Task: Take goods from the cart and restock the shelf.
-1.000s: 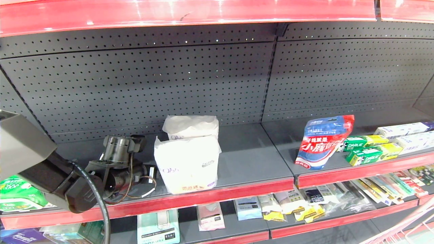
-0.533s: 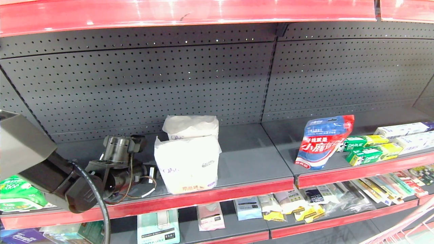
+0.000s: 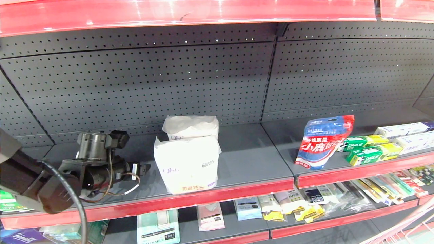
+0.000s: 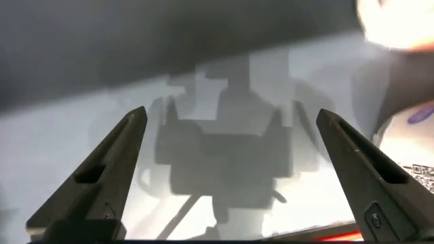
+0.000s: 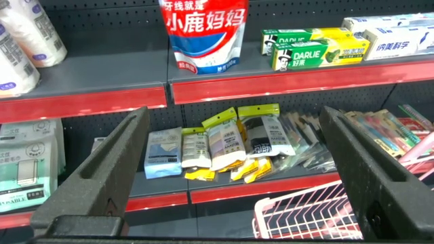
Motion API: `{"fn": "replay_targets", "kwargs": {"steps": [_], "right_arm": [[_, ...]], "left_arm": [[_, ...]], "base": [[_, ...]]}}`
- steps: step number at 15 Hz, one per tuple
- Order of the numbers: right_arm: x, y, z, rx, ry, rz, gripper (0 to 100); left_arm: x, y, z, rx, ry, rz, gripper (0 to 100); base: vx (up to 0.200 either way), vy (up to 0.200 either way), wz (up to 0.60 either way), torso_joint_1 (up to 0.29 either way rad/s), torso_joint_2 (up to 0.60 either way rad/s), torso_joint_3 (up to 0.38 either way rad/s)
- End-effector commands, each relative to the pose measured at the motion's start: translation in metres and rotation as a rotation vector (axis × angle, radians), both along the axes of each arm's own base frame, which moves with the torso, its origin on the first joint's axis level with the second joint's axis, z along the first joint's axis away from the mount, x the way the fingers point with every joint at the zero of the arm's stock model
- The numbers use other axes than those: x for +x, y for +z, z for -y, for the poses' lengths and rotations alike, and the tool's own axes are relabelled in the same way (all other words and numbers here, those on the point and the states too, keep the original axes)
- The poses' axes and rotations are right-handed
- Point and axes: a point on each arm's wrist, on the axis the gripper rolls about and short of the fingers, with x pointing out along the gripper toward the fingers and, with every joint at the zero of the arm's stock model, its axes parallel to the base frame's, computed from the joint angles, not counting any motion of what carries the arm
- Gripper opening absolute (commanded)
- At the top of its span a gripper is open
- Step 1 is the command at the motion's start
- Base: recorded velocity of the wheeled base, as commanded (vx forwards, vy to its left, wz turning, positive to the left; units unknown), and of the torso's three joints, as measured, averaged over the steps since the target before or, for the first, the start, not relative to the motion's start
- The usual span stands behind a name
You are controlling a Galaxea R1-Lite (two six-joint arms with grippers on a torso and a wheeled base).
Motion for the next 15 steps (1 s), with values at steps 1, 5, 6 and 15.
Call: {"fn": "replay_targets", "kwargs": {"steps": [1,5,6,15], "right_arm": [[0.000,0.000,0.000,0.000,0.000,0.000,100],[0.000,0.000,0.000,0.000,0.000,-0.001,100],[0.000,0.000,0.000,0.000,0.000,-0.001,100],[0.000,0.000,0.000,-0.011,0.001,0.000,100]], "left_arm": [[-0.030,0.030,-0.011,-0.025,-0.008,0.079,100],[-0.096,0.044,-0.019,0.013,-0.094,0.134,100],[-0.098,0.042,-0.019,0.014,-0.093,0.128,100],[-0.042,-0.005,0.008,0.043,-0.144,-0.051,100]], "base": [[0.000,0.000,0.00,0.000,0.00,0.000],[0.000,0.000,0.00,0.000,0.00,0.000],[0.000,0.000,0.00,0.000,0.00,0.000],[0.000,0.000,0.00,0.000,0.00,0.000]]}}
